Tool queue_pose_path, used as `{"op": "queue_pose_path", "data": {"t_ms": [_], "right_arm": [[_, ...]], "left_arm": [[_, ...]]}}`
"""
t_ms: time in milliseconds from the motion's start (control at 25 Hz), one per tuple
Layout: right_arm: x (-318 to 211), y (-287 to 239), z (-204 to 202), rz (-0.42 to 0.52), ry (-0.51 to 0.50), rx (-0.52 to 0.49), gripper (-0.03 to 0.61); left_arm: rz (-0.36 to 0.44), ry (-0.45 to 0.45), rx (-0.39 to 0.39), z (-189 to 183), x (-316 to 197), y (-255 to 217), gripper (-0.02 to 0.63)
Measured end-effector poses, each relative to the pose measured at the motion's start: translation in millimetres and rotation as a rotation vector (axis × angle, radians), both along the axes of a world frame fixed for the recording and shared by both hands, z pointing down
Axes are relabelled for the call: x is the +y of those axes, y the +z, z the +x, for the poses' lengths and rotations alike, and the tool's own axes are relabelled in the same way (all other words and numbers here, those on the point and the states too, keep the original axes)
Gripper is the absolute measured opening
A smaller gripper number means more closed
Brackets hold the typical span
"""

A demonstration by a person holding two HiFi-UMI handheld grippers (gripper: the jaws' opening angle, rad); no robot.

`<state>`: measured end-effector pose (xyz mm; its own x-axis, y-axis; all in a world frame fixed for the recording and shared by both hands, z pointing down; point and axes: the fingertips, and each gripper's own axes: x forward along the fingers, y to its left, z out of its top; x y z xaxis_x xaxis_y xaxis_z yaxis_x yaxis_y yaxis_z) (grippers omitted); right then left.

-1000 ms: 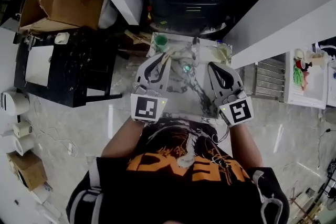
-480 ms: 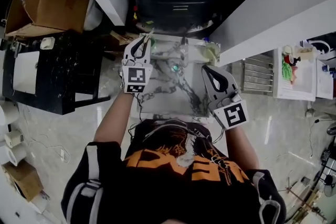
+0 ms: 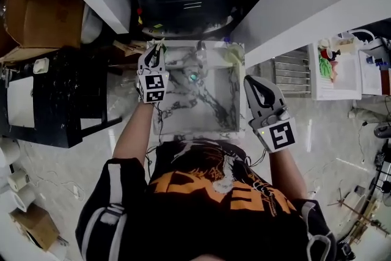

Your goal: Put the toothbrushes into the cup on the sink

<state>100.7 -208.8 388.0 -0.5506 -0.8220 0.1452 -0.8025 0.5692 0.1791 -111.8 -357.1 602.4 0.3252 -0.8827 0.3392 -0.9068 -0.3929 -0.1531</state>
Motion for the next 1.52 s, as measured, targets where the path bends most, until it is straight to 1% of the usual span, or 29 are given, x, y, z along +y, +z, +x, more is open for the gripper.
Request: {"op": "queue_pose_path", "data": {"t_ms": [160, 320, 360, 400, 480, 520, 600, 720, 800, 880, 1000, 1160, 1280, 1400, 1440, 1480, 1520], "right_arm": [[2, 1, 14, -0.020, 0.035, 0.003, 0.014], [5, 0, 11, -0.013, 0.021, 0.017, 0.014], [6, 0, 9, -0.011, 0.013, 0.022, 0.014], [7, 1, 7, -0.010, 0.007, 0.027, 0.014], [9, 0, 4, -0.008, -0.003, 0.031, 0.014], [9, -1, 3, -0.006, -0.006, 0.029, 0.014], [11, -3, 0, 0.003, -0.016, 0.020, 0.014], [13, -5, -7, 0.017, -0.035, 0.002, 0.014], [15, -6, -12, 0.025, -0.048, -0.014, 0.014], [17, -9, -19, 0.035, -0.061, -0.039, 0.014], [18, -16, -28, 0.048, -0.073, -0.090, 0.014], [18, -20, -35, 0.056, -0.093, -0.138, 0.014], [20, -21, -41, 0.064, -0.104, -0.170, 0.014], [22, -18, -45, 0.071, -0.118, -0.179, 0.014], [23, -18, -47, 0.075, -0.124, -0.183, 0.014], [25, -19, -50, 0.079, -0.132, -0.188, 0.014], [27, -20, -52, 0.084, -0.139, -0.194, 0.014]], "left_arm": [[-0.021, -0.029, 0.004, -1, -1, 22, 0.051], [-0.015, -0.019, 0.006, 0, 2, 27, 0.061], [-0.011, -0.007, 0.009, 1, 1, 25, 0.087], [-0.005, 0.009, 0.014, 4, 1, 22, 0.126], [0.004, 0.039, 0.023, 8, 4, 15, 0.220], [0.007, 0.052, 0.024, 10, 8, 12, 0.242], [0.021, 0.081, 0.014, 14, 17, 4, 0.276], [0.082, 0.134, -0.009, 21, 29, -27, 0.308], [0.121, 0.152, 0.004, 24, 40, -55, 0.320], [0.164, 0.164, 0.039, 28, 56, -90, 0.336], [0.216, 0.209, 0.085, 40, 85, -139, 0.328], [0.224, 0.261, 0.154, 57, 116, -178, 0.307], [0.249, 0.284, 0.230, 66, 136, -212, 0.283], [0.256, 0.322, 0.318, 76, 157, -242, 0.261], [0.256, 0.329, 0.336, 79, 164, -250, 0.233], [0.256, 0.331, 0.337, 81, 171, -255, 0.168], [0.257, 0.333, 0.312, 83, 176, -257, 0.050]]}}
